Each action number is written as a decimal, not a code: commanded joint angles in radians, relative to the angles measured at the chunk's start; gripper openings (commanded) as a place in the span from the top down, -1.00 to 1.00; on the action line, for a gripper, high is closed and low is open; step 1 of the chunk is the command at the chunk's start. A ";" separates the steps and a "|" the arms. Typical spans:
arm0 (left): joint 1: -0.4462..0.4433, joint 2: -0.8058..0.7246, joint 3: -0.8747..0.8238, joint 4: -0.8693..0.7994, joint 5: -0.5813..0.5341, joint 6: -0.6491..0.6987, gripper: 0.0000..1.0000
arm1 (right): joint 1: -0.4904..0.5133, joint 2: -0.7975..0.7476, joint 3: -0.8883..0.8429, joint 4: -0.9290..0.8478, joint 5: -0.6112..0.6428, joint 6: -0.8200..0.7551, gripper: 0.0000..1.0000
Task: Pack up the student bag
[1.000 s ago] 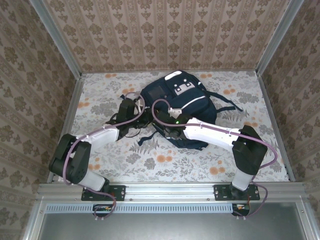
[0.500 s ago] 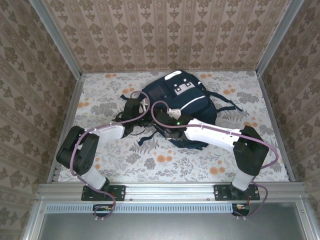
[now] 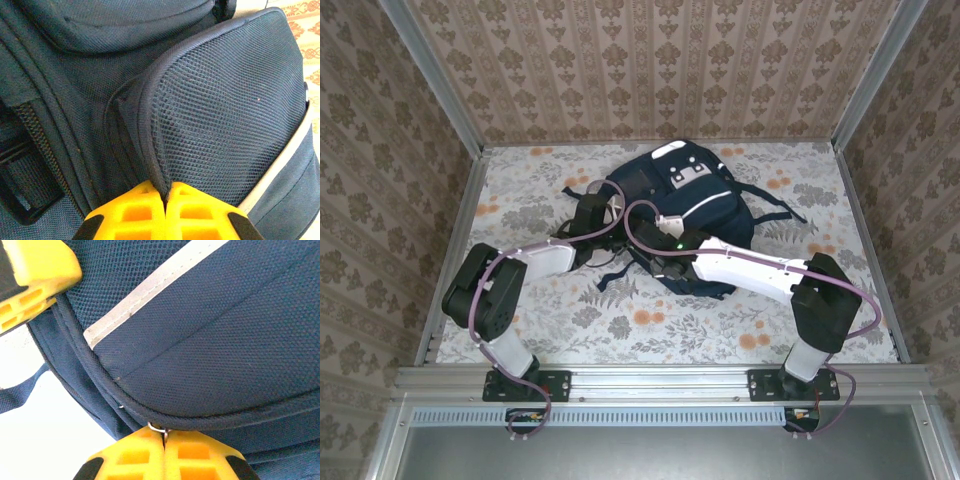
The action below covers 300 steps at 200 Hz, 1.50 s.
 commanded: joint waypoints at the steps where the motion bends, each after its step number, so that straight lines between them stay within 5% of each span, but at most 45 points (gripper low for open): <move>1: 0.017 -0.009 0.026 -0.088 -0.076 0.084 1.00 | -0.024 -0.076 -0.027 -0.063 0.107 -0.023 1.00; 90: 0.143 -0.074 0.046 -0.264 -0.120 0.250 1.00 | -0.190 -0.220 -0.093 -0.048 0.111 -0.177 1.00; 143: 0.247 -0.146 0.047 -0.386 -0.168 0.319 1.00 | -0.139 -0.145 -0.027 0.089 -0.224 -0.237 1.00; 178: 0.312 -0.265 0.023 -0.530 -0.219 0.322 0.10 | -0.089 -0.040 0.049 0.227 -0.426 -0.198 1.00; 201: 0.343 -0.348 0.003 -0.678 -0.252 0.270 -0.16 | -0.073 0.031 0.122 0.268 -0.483 -0.187 1.00; 261: 0.371 -0.468 -0.188 -0.470 -0.050 0.000 -0.15 | -0.070 0.134 0.221 0.293 -0.555 -0.179 1.00; 300: 0.364 -0.444 -0.164 -0.403 -0.025 0.012 0.02 | -0.068 0.128 0.198 0.298 -0.559 -0.173 1.00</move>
